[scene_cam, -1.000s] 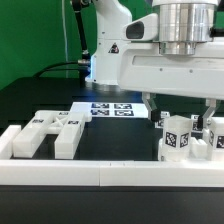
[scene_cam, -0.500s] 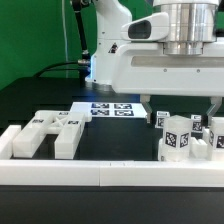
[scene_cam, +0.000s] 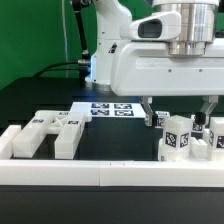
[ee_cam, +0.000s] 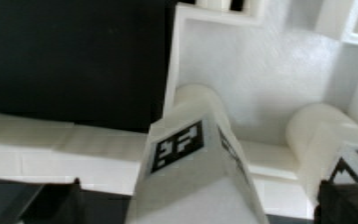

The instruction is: Assemble chair

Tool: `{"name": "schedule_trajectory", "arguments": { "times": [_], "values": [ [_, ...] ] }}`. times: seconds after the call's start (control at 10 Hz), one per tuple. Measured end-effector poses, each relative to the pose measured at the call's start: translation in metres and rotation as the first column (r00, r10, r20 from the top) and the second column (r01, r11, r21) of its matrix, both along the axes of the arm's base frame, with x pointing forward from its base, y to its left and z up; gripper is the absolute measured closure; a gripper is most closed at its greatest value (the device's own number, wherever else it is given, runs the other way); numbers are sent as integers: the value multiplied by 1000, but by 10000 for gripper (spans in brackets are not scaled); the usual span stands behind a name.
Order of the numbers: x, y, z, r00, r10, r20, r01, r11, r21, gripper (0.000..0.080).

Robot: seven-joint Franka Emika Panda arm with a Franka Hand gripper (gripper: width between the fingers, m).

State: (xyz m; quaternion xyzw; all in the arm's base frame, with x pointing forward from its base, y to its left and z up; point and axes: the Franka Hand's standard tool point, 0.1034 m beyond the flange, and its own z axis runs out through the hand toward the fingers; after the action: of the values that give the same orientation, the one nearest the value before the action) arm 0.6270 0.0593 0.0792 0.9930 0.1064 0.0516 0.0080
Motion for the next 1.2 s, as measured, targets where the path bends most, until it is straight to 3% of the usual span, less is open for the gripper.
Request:
{"name": "schedule_trajectory", "arguments": {
  "times": [0.3, 0.5, 0.6, 0.7, 1.0, 1.2],
  "values": [
    [1, -4, 0, 980, 197, -6, -197, 980, -33, 151],
    [0, -5, 0, 977, 213, -7, -213, 976, -36, 414],
    [0, -5, 0, 977, 213, -7, -213, 976, -36, 414],
    [0, -5, 0, 979, 206, -7, -206, 978, -35, 509],
    [0, -5, 0, 989, 145, -5, -145, 989, -29, 509],
    [0, -4, 0, 999, -41, 0, 41, 999, -8, 509]
  ]
}}
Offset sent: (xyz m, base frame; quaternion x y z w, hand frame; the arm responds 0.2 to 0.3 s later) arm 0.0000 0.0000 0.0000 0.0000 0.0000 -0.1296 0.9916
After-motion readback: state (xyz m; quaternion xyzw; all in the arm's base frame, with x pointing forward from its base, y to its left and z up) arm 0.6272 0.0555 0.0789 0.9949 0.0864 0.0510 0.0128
